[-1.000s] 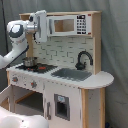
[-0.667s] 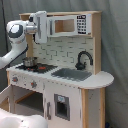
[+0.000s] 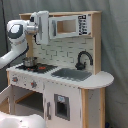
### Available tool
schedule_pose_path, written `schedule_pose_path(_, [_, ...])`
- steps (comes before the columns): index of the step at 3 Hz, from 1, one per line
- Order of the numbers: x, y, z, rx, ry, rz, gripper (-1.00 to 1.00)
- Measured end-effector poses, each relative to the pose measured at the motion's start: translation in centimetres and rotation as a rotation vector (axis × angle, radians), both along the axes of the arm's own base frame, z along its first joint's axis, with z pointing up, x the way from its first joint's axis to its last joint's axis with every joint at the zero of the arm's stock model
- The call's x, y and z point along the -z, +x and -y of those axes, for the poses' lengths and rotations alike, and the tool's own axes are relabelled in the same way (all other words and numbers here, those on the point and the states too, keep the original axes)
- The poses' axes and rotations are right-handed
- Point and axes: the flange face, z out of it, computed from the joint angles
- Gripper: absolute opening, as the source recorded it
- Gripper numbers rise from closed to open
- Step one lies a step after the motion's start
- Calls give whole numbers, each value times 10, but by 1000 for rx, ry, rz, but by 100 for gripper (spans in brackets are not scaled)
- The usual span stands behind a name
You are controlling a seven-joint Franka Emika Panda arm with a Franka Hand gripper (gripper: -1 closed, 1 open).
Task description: Play with the kitchen
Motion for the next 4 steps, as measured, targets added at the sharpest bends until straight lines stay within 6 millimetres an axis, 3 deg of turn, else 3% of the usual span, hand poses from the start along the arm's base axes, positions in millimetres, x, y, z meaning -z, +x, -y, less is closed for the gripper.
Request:
schedule_pose_path(3, [0,-39,39,-53,-6,48,-100])
schedule_pose_path(4, [2,-39,33,-118,-44,64,-100])
